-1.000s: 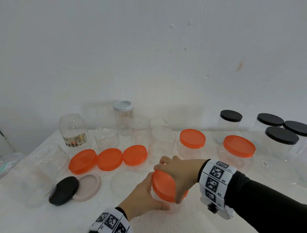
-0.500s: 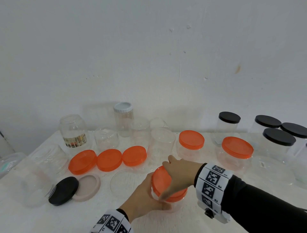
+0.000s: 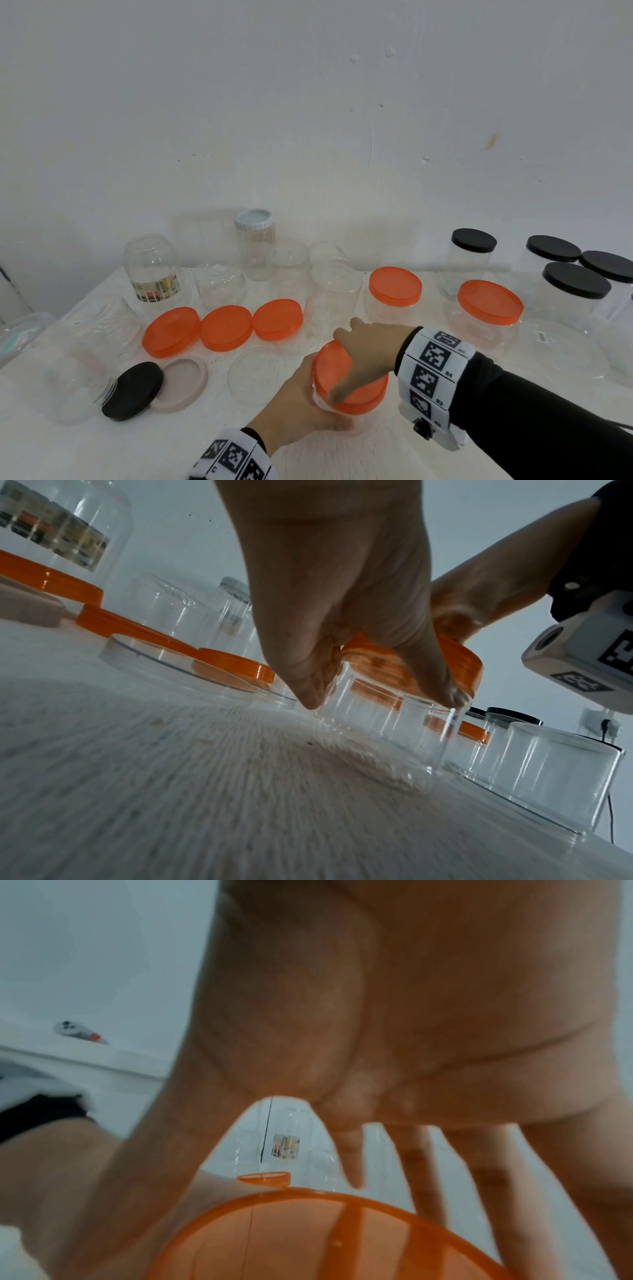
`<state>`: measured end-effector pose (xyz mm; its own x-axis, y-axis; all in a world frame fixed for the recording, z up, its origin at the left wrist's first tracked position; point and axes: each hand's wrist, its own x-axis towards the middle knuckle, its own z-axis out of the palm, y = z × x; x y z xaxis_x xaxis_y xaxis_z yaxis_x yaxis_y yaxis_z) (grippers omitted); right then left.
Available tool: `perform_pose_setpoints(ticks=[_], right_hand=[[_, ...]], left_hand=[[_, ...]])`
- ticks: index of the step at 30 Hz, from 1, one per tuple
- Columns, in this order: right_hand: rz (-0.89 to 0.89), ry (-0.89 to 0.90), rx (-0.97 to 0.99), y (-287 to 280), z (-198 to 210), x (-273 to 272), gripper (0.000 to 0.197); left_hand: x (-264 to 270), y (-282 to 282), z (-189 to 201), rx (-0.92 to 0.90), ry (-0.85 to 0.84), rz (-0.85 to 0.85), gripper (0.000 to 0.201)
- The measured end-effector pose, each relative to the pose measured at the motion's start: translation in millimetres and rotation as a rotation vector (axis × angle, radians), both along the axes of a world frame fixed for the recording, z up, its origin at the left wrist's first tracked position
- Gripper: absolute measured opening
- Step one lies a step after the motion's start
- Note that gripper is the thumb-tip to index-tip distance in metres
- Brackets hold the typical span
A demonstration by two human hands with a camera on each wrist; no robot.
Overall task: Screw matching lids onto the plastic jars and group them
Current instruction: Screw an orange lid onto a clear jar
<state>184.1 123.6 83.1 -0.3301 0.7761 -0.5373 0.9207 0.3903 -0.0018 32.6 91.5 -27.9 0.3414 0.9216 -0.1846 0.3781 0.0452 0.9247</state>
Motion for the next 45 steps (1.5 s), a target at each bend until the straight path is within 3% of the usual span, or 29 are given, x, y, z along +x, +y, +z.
perform_pose_setpoints(ticks=[5, 11, 16, 20, 23, 29, 35, 42, 45], right_hand=[[0.124, -0.006, -0.093, 0.1, 6.9, -0.2, 0.103], [-0.029, 0.023, -0.012, 1.3, -1.4, 0.6, 0.097], [0.006, 0.006, -0.056, 4.5, 4.5, 4.0, 0.107], [0.124, 0.047, -0.104, 3.2, 8.2, 1.6, 0.097], [0.105, 0.027, -0.07, 4.0, 3.8, 1.2, 0.093], [0.029, -0.044, -0.014, 1.2, -0.8, -0.6, 0.103], [0.149, -0.007, -0.079, -3.5, 1.2, 0.3, 0.106], [0.001, 0.041, 0.048, -4.7, -13.4, 2.1, 0.103], [-0.004, 0.0, -0.018, -2.7, -9.4, 3.2, 0.108]], left_hand=[[0.9, 1.3, -1.1, 0.012, 0.029, 0.002, 0.106], [-0.4, 1.0, -2.3, -0.002, -0.019, -0.003, 0.107], [-0.4, 1.4, -0.7, -0.004, 0.009, -0.016, 0.112], [0.2, 0.8, 0.1, 0.001, 0.018, -0.011, 0.109], [-0.3, 0.1, 0.0, 0.002, 0.017, -0.01, 0.109], [0.1, 0.4, -0.5, -0.003, -0.017, -0.036, 0.108], [-0.7, 1.6, -2.5, -0.016, -0.005, -0.024, 0.108], [-0.8, 2.5, -3.8, -0.036, -0.029, -0.027, 0.112], [-0.5, 2.5, -3.2, -0.025, -0.01, -0.03, 0.108]])
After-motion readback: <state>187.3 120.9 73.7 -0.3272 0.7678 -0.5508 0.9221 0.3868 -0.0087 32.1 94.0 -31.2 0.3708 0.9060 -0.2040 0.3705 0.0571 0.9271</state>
